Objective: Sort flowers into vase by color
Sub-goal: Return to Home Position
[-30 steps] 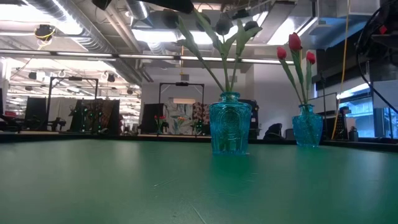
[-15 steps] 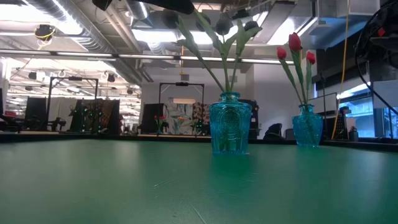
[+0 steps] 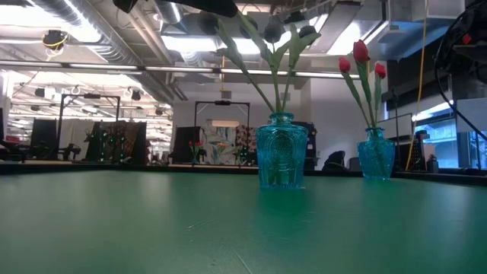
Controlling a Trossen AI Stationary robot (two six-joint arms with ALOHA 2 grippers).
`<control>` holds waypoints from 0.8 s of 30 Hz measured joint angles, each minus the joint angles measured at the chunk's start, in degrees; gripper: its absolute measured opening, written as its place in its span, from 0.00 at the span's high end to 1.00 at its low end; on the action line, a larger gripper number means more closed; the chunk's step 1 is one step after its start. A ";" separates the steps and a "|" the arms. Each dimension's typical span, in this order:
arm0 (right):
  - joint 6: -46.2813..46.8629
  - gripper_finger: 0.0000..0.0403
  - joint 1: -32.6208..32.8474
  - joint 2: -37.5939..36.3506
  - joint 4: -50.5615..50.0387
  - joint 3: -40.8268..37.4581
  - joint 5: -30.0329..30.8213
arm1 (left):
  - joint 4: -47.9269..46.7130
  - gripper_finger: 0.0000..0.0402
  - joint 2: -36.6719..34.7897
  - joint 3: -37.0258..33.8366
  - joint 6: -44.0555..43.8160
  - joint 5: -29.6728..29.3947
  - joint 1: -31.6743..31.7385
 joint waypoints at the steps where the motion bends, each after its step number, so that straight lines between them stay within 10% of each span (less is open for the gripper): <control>1: 0.56 0.49 0.00 0.02 0.08 0.00 -0.01 | 0.00 0.67 0.00 0.00 0.00 0.00 -0.07; 24: -2.97 0.49 0.02 -2.47 5.66 0.00 -4.59 | 0.00 0.67 0.00 0.00 0.00 -0.02 -0.20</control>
